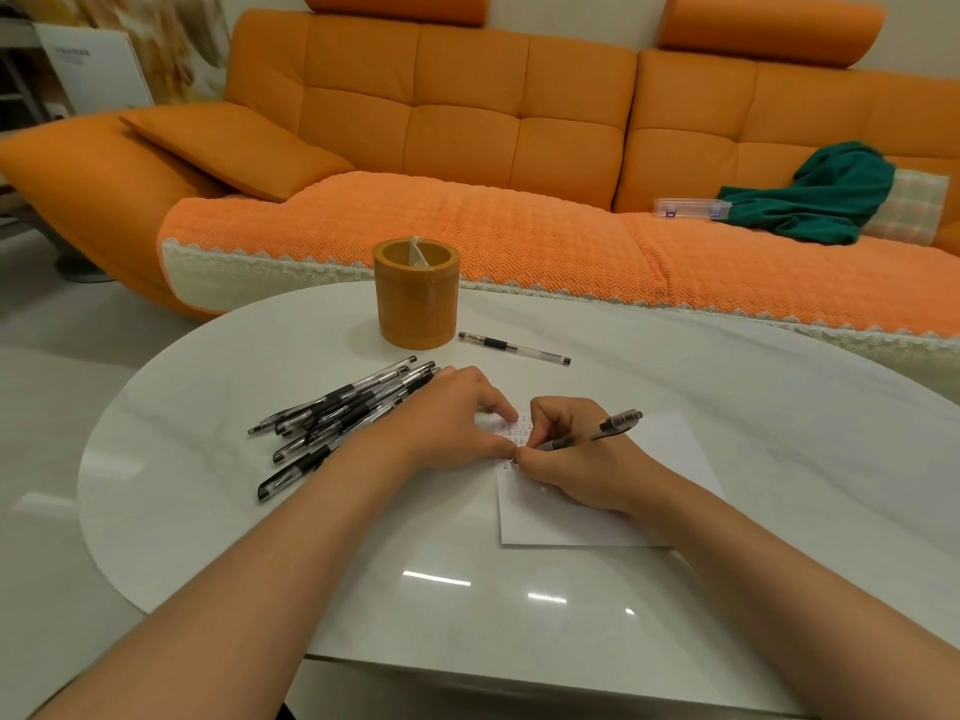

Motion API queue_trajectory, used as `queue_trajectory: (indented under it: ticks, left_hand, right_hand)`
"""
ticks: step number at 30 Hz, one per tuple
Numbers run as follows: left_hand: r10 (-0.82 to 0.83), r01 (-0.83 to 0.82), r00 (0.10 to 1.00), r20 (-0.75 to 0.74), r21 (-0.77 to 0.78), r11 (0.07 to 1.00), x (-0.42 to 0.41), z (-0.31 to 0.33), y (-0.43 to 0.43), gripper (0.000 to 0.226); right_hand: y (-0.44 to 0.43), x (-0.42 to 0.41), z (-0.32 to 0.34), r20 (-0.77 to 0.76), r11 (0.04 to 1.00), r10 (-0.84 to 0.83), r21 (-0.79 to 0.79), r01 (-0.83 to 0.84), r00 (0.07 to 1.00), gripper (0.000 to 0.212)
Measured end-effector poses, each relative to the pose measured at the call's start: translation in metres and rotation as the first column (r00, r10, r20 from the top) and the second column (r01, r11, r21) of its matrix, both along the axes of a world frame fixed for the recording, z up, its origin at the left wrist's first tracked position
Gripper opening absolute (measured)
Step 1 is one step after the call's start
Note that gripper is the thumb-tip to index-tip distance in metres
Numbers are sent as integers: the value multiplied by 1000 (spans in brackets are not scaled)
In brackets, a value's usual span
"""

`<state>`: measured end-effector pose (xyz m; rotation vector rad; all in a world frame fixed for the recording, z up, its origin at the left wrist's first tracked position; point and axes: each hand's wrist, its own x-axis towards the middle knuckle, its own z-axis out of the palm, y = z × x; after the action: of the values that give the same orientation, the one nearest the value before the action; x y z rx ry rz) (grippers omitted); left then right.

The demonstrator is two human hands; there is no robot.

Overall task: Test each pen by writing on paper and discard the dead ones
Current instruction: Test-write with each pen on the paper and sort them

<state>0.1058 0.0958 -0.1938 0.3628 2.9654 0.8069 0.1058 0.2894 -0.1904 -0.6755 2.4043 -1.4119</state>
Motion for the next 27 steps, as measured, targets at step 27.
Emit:
queue_trajectory:
  ticks: [27]
  left_hand:
    - [-2, 2, 1000, 10, -8, 1000, 0, -1, 1, 43]
  right_hand:
    - [4, -1, -5, -43, 1000, -16, -8, 16, 999, 20]
